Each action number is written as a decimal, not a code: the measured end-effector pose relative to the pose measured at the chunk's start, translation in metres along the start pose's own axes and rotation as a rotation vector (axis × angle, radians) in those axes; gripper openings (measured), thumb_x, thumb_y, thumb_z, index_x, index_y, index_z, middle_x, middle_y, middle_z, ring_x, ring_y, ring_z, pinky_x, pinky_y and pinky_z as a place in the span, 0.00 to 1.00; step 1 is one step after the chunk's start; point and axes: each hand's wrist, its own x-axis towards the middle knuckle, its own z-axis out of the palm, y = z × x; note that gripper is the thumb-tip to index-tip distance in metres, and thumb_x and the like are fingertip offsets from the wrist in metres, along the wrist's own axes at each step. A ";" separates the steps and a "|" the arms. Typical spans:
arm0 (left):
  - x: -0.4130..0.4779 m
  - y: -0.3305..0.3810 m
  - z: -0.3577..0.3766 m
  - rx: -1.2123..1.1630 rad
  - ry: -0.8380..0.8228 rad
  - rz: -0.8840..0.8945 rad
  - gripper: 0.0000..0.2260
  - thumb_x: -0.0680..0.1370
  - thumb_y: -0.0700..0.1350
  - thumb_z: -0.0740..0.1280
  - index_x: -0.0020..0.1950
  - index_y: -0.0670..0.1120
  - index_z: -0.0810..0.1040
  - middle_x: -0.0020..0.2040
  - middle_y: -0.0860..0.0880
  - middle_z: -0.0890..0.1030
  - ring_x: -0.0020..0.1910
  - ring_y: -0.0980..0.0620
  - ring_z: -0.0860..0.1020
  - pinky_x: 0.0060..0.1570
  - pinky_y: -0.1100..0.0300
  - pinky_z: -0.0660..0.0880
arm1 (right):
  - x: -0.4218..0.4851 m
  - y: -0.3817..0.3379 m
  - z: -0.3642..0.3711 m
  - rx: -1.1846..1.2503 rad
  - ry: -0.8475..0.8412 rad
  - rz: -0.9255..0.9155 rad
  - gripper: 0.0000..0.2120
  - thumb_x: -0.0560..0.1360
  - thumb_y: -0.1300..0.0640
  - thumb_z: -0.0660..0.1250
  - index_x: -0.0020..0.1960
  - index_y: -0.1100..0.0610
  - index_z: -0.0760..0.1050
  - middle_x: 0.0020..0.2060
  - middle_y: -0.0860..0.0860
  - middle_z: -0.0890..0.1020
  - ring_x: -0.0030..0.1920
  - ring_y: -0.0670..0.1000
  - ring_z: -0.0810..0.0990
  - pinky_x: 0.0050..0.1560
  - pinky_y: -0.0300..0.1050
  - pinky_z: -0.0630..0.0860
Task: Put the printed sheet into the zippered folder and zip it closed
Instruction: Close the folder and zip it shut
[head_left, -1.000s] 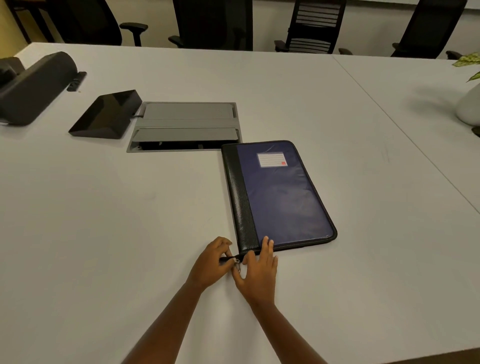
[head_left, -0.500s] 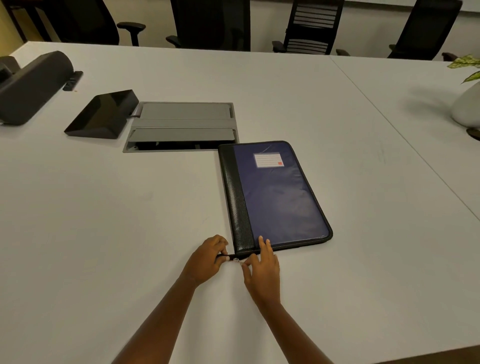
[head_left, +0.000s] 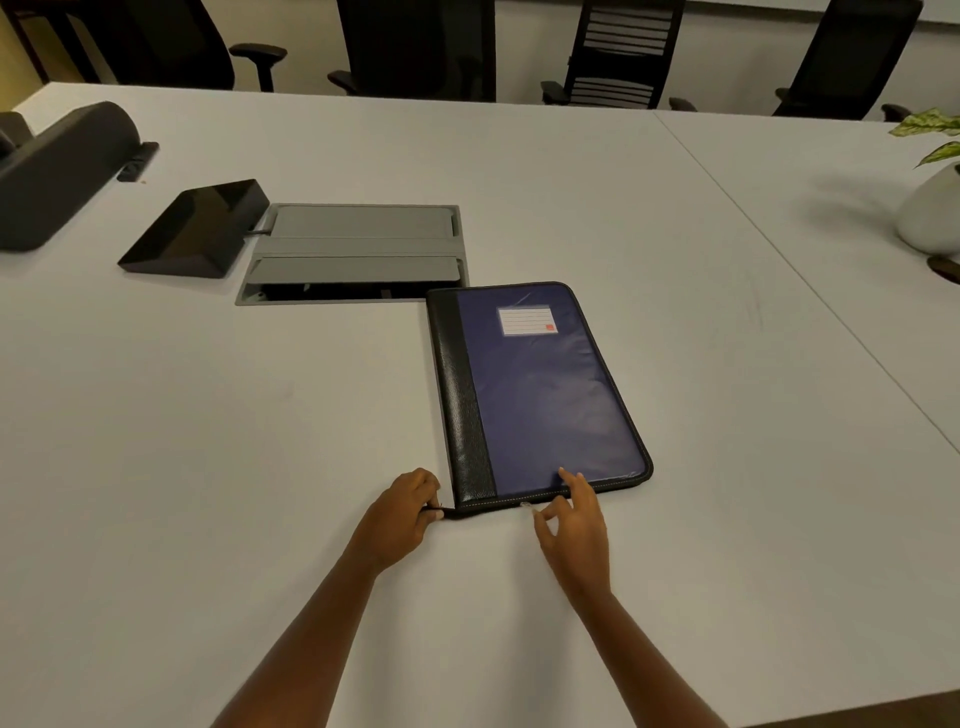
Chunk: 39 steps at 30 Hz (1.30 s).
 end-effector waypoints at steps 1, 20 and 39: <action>0.000 0.000 0.000 0.003 0.004 0.001 0.12 0.74 0.46 0.59 0.49 0.39 0.76 0.53 0.46 0.77 0.53 0.51 0.73 0.51 0.61 0.70 | 0.002 0.006 -0.005 0.004 -0.001 0.016 0.08 0.67 0.65 0.72 0.32 0.62 0.74 0.63 0.60 0.75 0.68 0.63 0.67 0.64 0.59 0.68; 0.038 0.078 0.015 0.142 0.063 0.139 0.30 0.73 0.62 0.51 0.67 0.44 0.70 0.69 0.44 0.70 0.69 0.47 0.68 0.67 0.57 0.65 | 0.020 0.039 -0.034 0.010 0.067 0.093 0.03 0.69 0.61 0.71 0.39 0.60 0.78 0.64 0.60 0.74 0.68 0.62 0.68 0.64 0.57 0.68; 0.075 0.115 0.058 0.796 -0.302 0.233 0.22 0.83 0.37 0.50 0.73 0.30 0.46 0.73 0.27 0.52 0.72 0.30 0.58 0.67 0.42 0.65 | 0.027 0.059 -0.050 -0.079 0.059 0.096 0.08 0.65 0.60 0.76 0.34 0.60 0.77 0.59 0.59 0.79 0.62 0.62 0.75 0.59 0.64 0.70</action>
